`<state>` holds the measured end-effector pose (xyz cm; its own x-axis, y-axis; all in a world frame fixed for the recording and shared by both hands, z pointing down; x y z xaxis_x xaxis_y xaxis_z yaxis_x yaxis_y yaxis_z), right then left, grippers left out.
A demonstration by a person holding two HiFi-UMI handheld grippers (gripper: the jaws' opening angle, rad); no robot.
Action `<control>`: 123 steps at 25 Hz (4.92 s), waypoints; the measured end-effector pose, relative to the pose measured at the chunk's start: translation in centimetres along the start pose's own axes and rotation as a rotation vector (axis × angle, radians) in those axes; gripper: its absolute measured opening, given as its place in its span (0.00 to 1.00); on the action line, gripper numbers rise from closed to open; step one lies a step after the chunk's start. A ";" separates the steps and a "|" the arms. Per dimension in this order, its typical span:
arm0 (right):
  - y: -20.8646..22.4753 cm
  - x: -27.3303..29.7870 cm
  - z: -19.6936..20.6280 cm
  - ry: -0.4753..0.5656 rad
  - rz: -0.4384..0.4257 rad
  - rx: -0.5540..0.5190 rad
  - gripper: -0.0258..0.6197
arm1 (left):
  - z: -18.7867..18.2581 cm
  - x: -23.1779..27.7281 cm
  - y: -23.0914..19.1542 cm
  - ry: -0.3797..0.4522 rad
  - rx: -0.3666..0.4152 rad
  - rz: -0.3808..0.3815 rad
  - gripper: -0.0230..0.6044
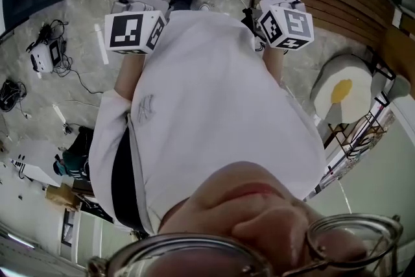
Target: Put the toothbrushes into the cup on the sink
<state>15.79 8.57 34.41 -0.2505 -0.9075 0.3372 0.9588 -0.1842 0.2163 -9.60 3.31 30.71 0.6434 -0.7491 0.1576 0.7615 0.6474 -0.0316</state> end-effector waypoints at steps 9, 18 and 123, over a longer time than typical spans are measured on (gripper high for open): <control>2.8 3.5 -1.5 0.053 0.145 0.112 0.06 | -0.6 3.5 -5.8 0.001 0.026 0.071 0.05; 3.5 5.6 -0.5 0.036 0.211 0.257 0.06 | -0.7 5.6 -9.6 -0.011 0.015 0.098 0.05; 9.0 14.1 -12.8 0.646 -0.189 0.339 0.06 | -3.1 12.4 -10.5 0.074 0.000 -0.017 0.05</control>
<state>22.65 -10.73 29.36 -0.1778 -0.9321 -0.3156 0.7872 -0.3272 0.5228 -9.40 -13.21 29.89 0.6343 -0.7684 0.0850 0.7725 0.6344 -0.0297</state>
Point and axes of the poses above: the fingertips, and each gripper's own axes: x forward along the fingers, y to its right, z out of its underside, the point moved 7 cm from there along -x, backward along the fingers, and after that the axes turned 4 degrees about x, right-handed, at the moved point
